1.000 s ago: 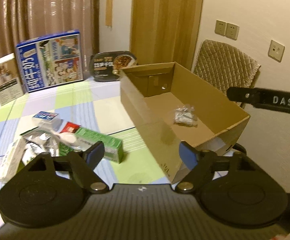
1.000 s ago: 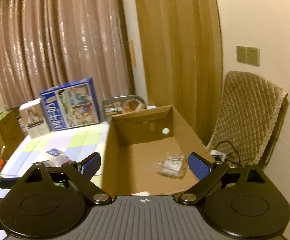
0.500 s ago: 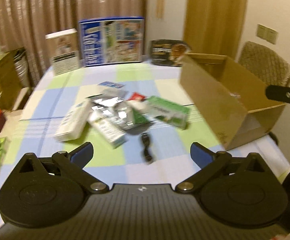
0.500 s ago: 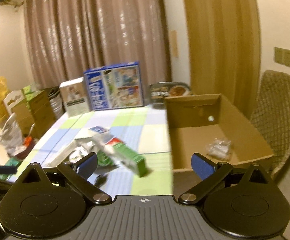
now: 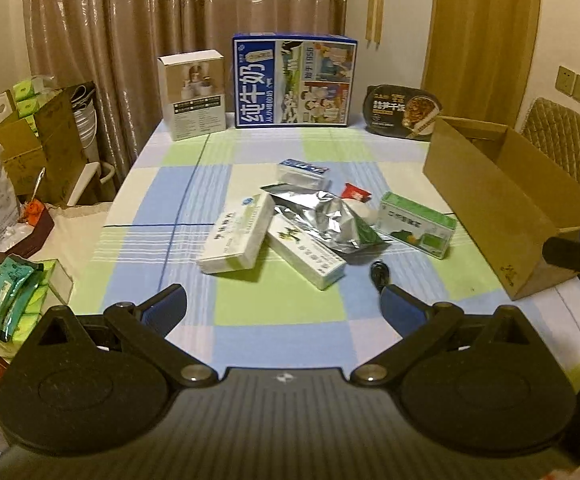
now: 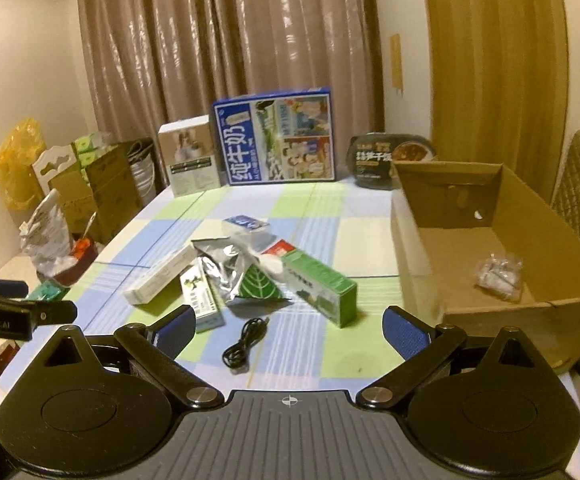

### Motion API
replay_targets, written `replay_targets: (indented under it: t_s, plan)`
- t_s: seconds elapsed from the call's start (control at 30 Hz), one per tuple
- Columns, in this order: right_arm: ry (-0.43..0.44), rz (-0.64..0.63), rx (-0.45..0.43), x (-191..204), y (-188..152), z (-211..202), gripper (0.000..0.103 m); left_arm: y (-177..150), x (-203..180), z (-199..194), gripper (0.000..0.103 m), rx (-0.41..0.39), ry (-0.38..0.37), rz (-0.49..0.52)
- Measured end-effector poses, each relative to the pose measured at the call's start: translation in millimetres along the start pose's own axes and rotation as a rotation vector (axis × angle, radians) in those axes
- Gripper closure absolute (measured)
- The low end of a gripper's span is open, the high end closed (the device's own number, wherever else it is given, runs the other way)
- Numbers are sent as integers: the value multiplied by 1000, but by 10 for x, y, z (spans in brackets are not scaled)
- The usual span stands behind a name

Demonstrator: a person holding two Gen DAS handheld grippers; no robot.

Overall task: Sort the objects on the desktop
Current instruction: 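Withdraw both tools from the box back toward the table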

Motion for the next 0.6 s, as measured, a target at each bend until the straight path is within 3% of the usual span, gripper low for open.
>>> replay_targets:
  t_s: [0.27, 0.6]
  plan:
    - [28, -20, 58, 152, -116, 400, 8, 75, 211, 268, 2, 41, -9, 50]
    - [61, -29, 165, 234, -296, 1169, 39, 166, 339, 902, 2, 91, -29, 84]
Point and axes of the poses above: each gripper's, at about its wrist camera, not at the fingertips, and z roughly the way its jaws point, x to its left, y to its top, the point moved 2 cm from there along z, roughly the way its jaws point, and after that the axes turned 3 degrees about -z, right-handed, at the moved point
